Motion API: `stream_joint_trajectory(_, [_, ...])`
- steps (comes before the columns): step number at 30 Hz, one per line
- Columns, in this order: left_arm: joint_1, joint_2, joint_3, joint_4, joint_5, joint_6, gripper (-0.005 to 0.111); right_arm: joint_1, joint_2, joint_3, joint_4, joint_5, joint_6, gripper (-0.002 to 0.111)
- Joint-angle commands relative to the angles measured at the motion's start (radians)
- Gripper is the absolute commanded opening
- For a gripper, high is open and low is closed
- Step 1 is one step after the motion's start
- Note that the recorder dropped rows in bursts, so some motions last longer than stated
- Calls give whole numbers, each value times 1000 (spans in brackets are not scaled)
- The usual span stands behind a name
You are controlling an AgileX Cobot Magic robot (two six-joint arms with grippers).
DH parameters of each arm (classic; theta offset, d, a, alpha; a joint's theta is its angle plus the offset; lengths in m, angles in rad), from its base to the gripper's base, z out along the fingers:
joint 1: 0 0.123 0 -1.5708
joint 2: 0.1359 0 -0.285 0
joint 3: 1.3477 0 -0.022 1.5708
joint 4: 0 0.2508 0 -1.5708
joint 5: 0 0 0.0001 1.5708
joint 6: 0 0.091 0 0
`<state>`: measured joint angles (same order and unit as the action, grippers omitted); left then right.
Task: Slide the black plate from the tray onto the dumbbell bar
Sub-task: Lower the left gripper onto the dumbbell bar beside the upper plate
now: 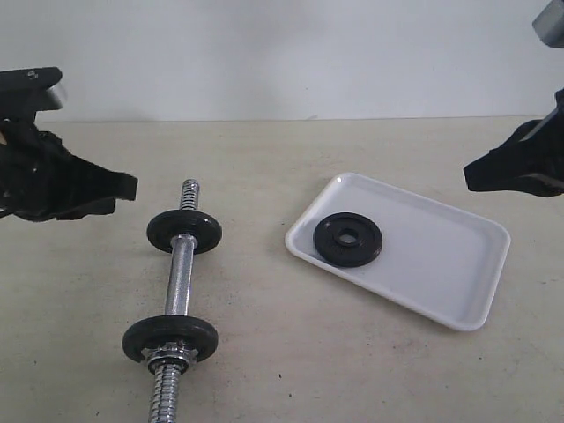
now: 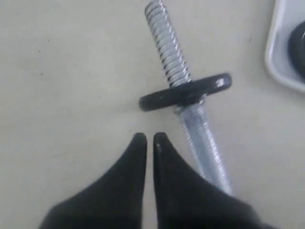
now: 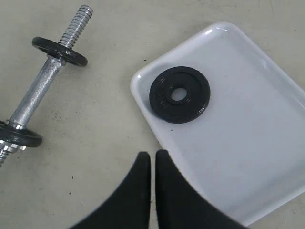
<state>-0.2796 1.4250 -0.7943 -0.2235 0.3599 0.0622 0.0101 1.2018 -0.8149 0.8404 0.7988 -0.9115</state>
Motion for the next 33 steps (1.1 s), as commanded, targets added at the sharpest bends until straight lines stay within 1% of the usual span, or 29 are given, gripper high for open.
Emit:
stream_joint_trajectory(1, [-40, 69, -63, -59, 86, -29, 4, 2, -3, -6, 2, -4, -6, 0])
stream_joint_trajectory(2, [-66, 105, -79, -84, 133, -29, 4, 2, -3, -6, 2, -4, -6, 0])
stream_joint_trajectory(3, [-78, 118, -84, -89, 144, -27, 4, 2, -3, -6, 2, -4, -6, 0])
stream_joint_trajectory(4, [-107, 144, -87, -102, 135, -16, 4, 2, -3, -6, 2, -4, -6, 0])
stream_joint_trajectory(6, [-129, 165, -89, -102, 102, -16, 4, 2, -3, -6, 2, -4, -6, 0])
stream_joint_trajectory(11, [-132, 182, -93, -109, 67, -84, 4, 2, -3, -6, 2, -4, -6, 0])
stream_joint_trajectory(19, [-132, 250, -137, -109, 81, -115, 4, 2, -3, -6, 2, -4, -6, 0])
stream_joint_trajectory(23, [-132, 282, -147, -106, 82, -164, 4, 2, -3, -6, 2, -4, -6, 0])
stream_joint_trajectory(30, [-132, 292, -149, -98, 85, -158, 4, 2, -3, -6, 2, -11, -6, 0])
stream_joint_trajectory(33, [-132, 292, -149, -98, 85, -80, 4, 2, -3, -6, 2, -23, -6, 0])
